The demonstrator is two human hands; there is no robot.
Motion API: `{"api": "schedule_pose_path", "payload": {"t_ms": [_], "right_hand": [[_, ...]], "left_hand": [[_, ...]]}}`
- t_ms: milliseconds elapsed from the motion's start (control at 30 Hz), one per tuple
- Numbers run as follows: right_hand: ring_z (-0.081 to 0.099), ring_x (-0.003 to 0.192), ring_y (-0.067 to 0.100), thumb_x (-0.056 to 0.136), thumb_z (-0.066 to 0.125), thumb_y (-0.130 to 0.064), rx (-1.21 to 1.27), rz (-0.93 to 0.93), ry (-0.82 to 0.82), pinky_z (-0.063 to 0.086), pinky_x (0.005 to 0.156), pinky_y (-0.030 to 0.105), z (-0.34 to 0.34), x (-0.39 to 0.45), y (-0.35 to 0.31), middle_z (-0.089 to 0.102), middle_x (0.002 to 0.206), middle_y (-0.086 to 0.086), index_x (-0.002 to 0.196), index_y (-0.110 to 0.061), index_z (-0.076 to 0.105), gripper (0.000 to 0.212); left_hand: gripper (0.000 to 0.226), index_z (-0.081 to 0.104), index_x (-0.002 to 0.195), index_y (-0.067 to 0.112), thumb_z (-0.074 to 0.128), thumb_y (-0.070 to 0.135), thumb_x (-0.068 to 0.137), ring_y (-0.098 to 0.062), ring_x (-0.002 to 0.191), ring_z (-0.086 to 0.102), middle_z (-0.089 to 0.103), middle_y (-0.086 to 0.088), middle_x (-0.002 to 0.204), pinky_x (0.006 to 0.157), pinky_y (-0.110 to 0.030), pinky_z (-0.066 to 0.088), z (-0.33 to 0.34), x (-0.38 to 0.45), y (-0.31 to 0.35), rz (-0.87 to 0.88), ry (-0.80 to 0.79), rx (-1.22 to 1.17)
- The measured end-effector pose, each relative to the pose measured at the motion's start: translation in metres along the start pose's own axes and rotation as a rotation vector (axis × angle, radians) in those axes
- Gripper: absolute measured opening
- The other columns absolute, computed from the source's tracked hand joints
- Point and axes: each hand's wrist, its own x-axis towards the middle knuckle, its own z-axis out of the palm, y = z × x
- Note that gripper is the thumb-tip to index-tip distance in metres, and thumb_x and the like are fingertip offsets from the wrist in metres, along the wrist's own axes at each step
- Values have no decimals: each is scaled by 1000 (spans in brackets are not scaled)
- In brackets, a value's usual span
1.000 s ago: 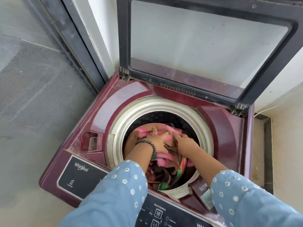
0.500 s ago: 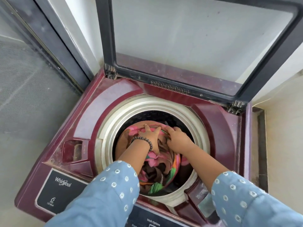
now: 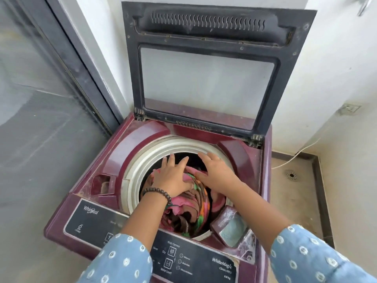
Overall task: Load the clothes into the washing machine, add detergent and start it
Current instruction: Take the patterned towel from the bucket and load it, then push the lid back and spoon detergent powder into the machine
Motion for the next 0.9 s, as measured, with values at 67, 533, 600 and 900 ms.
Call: {"api": "schedule_pose_path", "payload": {"t_ms": [67, 533, 600, 900], "right_hand": [[34, 140, 33, 94, 53, -52, -15, -62, 43, 35, 112, 47, -15, -16, -9, 37, 151, 14, 150, -17, 31, 70], [30, 143, 28, 94, 57, -43, -40, -217, 331, 34, 113, 47, -91, -94, -62, 40, 151, 5, 150, -17, 33, 66], [32, 141, 27, 94, 56, -43, -61, -209, 382, 36, 111, 46, -102, -92, -67, 42, 149, 5, 148, -17, 35, 64], [32, 142, 24, 97, 53, -41, -113, -105, 536, 34, 113, 40, -150, -21, -97, 40, 152, 6, 148, -12, 35, 61]], "left_hand": [[90, 9, 156, 38, 65, 54, 87, -33, 152, -8, -7, -11, 166, 118, -64, 13, -9, -23, 6, 9, 63, 0], [85, 10, 157, 34, 63, 48, 91, -21, 153, -7, -4, -1, 167, 120, -59, 15, -85, -114, 43, 184, 367, 12], [84, 12, 157, 34, 63, 49, 91, -20, 153, -5, 0, -1, 167, 120, -57, 18, -99, -108, 44, 234, 420, 30], [82, 12, 158, 29, 61, 46, 94, -20, 153, -3, 0, -1, 167, 121, -56, 12, -174, -55, 25, 368, 447, 108]]}}
